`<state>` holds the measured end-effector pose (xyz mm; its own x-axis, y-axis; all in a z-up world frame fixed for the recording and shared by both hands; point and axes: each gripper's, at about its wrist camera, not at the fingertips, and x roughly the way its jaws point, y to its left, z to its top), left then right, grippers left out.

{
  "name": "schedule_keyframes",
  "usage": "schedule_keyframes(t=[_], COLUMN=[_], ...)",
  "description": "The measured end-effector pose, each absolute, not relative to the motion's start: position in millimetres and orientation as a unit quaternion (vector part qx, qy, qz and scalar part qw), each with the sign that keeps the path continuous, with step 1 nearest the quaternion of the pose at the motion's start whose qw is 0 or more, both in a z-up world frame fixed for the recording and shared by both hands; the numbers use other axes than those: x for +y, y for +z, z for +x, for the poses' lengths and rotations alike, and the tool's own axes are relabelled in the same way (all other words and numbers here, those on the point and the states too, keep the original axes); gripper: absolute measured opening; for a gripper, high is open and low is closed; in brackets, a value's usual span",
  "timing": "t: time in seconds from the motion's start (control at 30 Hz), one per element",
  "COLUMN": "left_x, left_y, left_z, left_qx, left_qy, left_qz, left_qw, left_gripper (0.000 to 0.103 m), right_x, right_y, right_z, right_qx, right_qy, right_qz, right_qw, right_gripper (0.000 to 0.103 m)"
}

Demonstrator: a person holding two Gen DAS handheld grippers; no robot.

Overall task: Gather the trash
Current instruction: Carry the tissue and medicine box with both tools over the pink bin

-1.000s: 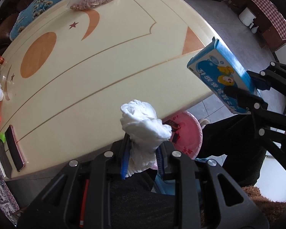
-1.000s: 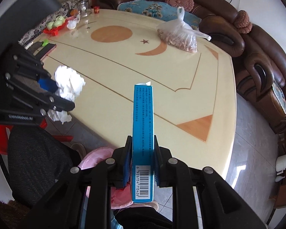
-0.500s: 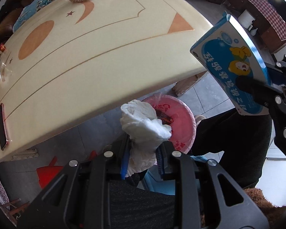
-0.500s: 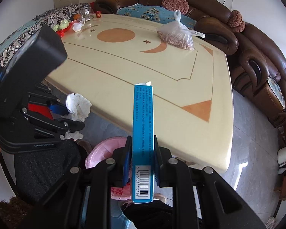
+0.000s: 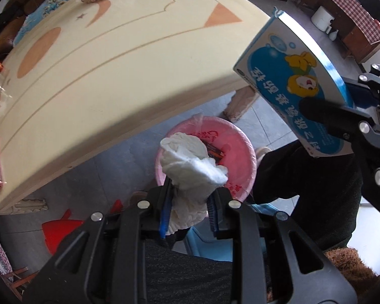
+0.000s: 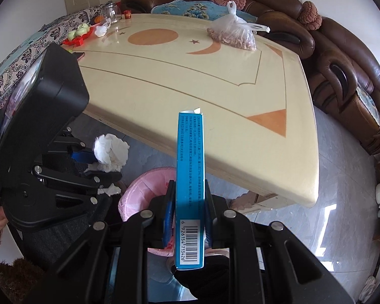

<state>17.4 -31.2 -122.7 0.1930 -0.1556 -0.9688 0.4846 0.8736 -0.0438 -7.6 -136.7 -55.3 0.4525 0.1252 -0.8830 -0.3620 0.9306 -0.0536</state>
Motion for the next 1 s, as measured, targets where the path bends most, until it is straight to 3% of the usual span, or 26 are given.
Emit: schedule_keyframes(t=[0.73,1.0], left_x=[-30.7,-29.9], left_y=[-216.2,-264.4], left_z=[16.8,28.3], left_qx=[0.662,0.692], left_qy=[-0.239,-0.221], left_qz=[0.07,0.033], left_qw=[0.707,0.687], left_gripper=[0.024,0.024], right_x=[-150.7,-151.0], right_y=[-147.6,-207.6], right_z=[-16.3,-4.2], right_qx=[0.556,0.589], right_qy=[0.133,0.132], right_qz=[-0.049,-0.004], right_qw=[0.819,0.798], right_gripper=[0.02,0.02])
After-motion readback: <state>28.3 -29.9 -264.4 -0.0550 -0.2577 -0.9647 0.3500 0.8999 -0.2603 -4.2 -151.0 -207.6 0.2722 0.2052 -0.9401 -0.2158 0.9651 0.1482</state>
